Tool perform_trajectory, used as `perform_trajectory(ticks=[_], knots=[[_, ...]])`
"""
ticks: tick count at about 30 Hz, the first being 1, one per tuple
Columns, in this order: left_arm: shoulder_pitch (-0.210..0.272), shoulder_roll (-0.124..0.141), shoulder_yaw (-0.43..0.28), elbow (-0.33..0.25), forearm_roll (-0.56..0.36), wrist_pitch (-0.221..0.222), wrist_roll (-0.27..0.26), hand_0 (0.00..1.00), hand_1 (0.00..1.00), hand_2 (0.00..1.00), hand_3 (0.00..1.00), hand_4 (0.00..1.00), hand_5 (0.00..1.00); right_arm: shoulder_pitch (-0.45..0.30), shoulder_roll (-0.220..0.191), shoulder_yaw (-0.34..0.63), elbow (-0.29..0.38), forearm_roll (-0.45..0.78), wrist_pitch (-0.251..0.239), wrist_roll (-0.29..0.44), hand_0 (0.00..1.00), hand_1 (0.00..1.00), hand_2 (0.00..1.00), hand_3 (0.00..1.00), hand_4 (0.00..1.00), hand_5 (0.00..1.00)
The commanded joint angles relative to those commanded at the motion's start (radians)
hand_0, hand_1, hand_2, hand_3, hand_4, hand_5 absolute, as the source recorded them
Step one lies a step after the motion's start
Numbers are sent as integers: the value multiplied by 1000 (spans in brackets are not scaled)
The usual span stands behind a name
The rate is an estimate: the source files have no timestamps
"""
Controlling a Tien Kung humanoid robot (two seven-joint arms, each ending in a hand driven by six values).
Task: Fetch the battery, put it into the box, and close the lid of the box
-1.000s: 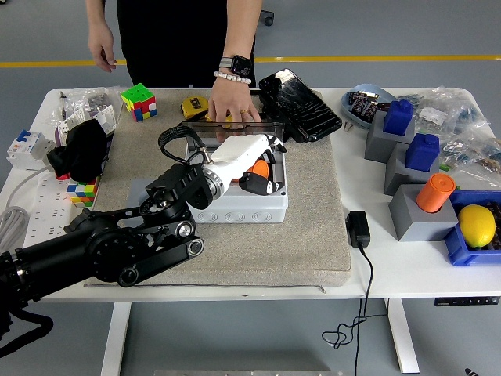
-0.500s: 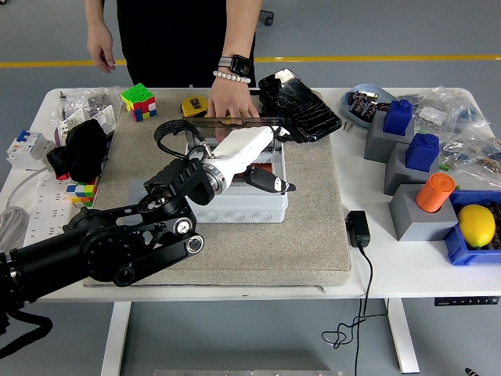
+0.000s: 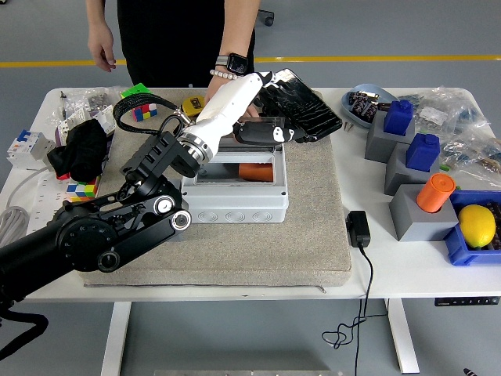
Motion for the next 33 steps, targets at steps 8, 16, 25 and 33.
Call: perform_trajectory(ticks=[8,16,25,33], knots=[[-5,15,-15,17,23,-69,79,716,771,743,702,990,429,-2,0,-1,-1,1,1,-1,570,636,631,538,854,397],[-3,37,-20,-42,7,-204,195,554,708,704,650,980,451,-1,-1,0,0,0,0,-1,568,636,631,538,854,397],[4,55,-32,-108,10,-306,294,441,664,660,631,978,462,-2,0,2,0,-1,1,-1,569,636,630,538,854,397],[28,67,-32,-171,-25,-349,327,412,649,639,631,974,471,-4,0,0,0,0,2,-1,568,636,631,538,854,398]])
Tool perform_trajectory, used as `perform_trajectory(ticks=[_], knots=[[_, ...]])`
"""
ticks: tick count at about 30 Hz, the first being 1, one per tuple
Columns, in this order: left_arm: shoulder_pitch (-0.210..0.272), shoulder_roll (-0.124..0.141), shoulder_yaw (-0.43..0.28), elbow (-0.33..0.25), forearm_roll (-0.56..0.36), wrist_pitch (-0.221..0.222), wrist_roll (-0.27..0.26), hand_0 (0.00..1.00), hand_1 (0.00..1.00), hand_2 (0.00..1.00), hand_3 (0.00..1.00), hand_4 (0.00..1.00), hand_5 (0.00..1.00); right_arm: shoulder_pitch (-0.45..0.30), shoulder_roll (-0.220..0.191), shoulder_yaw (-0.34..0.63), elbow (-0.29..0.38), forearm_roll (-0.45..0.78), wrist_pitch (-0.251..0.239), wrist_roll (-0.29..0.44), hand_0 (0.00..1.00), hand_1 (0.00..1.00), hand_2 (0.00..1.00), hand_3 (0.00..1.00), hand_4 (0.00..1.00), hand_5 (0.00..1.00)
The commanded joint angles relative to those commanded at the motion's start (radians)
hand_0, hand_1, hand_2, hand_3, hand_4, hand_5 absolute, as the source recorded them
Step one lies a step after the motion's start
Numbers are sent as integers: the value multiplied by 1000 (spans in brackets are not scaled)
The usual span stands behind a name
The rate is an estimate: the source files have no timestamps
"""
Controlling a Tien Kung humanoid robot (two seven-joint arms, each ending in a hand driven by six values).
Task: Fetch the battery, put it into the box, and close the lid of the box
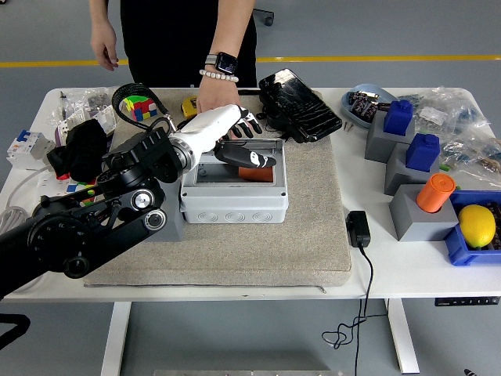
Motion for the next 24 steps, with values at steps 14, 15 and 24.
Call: perform_trajectory(ticks=[14,15,24], knots=[[60,-2,13,-7,-22,64,-60,396,645,633,636,959,486,1,1,0,1,0,1,0,568,636,630,538,855,399],[67,0,2,-13,-22,79,-74,396,645,633,636,959,486,1,1,-1,1,0,1,0,568,636,630,538,855,399],[218,-7,-150,-9,-267,351,-395,561,691,671,649,949,479,1,4,-5,0,1,2,1,569,636,631,538,855,399]])
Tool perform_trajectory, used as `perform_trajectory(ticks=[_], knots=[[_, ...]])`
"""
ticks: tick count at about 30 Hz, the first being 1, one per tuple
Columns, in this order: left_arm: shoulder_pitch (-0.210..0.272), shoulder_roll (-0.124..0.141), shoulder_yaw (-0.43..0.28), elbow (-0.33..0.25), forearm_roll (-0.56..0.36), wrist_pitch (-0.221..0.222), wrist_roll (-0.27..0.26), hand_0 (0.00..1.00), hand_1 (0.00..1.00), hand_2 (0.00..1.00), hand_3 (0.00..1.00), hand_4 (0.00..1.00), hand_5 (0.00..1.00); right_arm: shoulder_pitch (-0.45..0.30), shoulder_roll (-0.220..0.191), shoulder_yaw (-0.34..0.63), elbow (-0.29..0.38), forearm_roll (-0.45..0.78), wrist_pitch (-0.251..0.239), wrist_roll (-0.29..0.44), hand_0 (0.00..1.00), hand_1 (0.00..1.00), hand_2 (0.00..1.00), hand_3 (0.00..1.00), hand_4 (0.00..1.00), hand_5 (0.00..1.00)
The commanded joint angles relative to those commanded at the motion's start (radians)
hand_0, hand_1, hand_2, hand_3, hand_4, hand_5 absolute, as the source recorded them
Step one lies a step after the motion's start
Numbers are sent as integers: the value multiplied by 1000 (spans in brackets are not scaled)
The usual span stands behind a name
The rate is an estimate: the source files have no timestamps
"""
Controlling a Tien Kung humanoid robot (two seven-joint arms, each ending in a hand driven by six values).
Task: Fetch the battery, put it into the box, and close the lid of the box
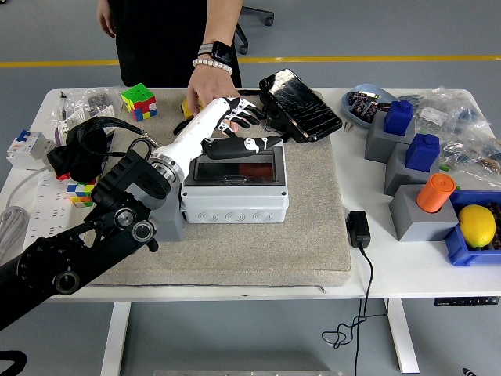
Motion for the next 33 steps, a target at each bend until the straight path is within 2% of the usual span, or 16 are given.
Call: perform_trajectory(ticks=[1,3,4,9,10,14,17,19,25,33], knots=[[24,-1,-16,6,-46,22,-46,561,691,671,649,949,479,-1,1,-1,-1,0,1,0,569,636,631,538,855,399],[53,-3,-32,12,-124,31,-124,561,691,671,649,949,479,0,1,-2,-1,0,1,-1,569,636,631,538,855,399],[74,-3,-44,16,-169,31,-169,613,707,677,635,951,477,0,1,0,-2,0,1,-1,569,636,631,539,856,399],[141,1,-107,36,-377,-5,-377,613,707,677,635,951,477,5,2,5,0,-2,1,1,569,636,631,539,856,399],[152,3,-126,40,-423,-14,-422,738,747,692,645,957,488,6,3,5,-1,-2,1,1,569,636,631,539,856,398],[186,15,-208,54,-591,-41,-581,738,747,692,645,957,488,7,4,6,-1,-3,1,2,569,636,631,539,856,398],[209,30,-269,59,-715,-44,-592,719,733,691,642,955,487,6,5,5,-1,-2,2,2,569,636,631,539,856,399],[224,39,-287,59,-755,-44,-587,719,733,691,642,955,487,6,6,3,-2,0,3,2,569,636,631,539,856,399],[287,55,-360,60,-734,-58,-559,701,734,688,630,956,479,9,7,8,-1,-3,3,2,569,636,631,539,857,399],[311,79,-427,57,-702,-68,-514,670,722,677,632,943,463,8,6,18,-1,-4,5,-1,568,636,631,539,857,399]])
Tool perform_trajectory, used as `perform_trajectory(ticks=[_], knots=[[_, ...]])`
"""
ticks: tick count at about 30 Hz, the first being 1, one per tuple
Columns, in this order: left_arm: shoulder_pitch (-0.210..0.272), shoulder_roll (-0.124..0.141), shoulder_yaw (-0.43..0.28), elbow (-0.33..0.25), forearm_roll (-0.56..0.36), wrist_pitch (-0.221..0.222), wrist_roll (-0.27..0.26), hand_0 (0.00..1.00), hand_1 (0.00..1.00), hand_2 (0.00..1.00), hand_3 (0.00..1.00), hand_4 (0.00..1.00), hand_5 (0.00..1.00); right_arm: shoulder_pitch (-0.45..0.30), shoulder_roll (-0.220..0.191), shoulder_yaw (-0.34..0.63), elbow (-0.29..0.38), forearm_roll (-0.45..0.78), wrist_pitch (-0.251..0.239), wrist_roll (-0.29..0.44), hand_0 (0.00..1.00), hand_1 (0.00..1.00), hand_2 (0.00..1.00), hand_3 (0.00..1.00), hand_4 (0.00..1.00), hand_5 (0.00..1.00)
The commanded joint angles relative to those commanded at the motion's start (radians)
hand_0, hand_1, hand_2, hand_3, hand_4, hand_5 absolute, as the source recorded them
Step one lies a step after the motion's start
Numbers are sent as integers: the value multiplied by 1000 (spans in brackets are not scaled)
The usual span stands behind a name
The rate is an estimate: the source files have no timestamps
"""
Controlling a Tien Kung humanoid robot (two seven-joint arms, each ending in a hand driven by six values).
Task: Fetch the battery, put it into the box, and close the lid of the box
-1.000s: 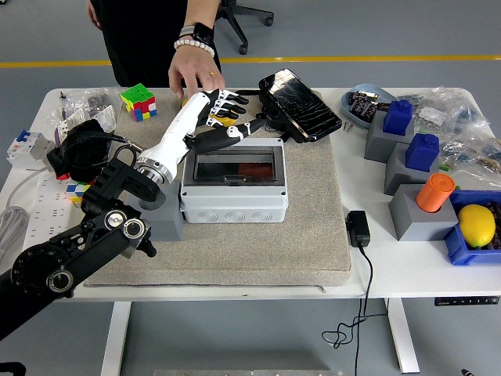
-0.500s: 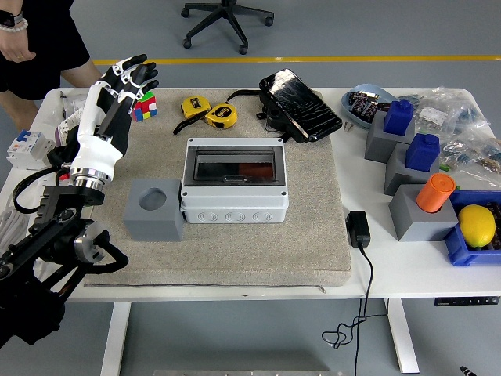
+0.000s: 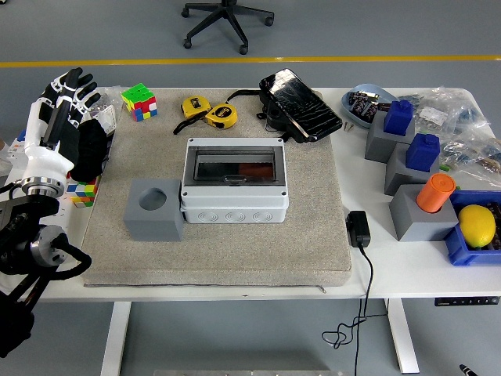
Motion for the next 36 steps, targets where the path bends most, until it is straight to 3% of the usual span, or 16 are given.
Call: perform_trajectory(ticks=[5,36], knots=[[7,-1,-30,3,43,-15,35,668,723,675,639,948,461,1,-1,2,1,-1,1,-1,570,637,631,540,857,398],[11,-2,-80,9,151,-22,81,652,723,673,644,958,479,4,-3,6,2,-2,2,-2,569,637,633,540,859,397]])
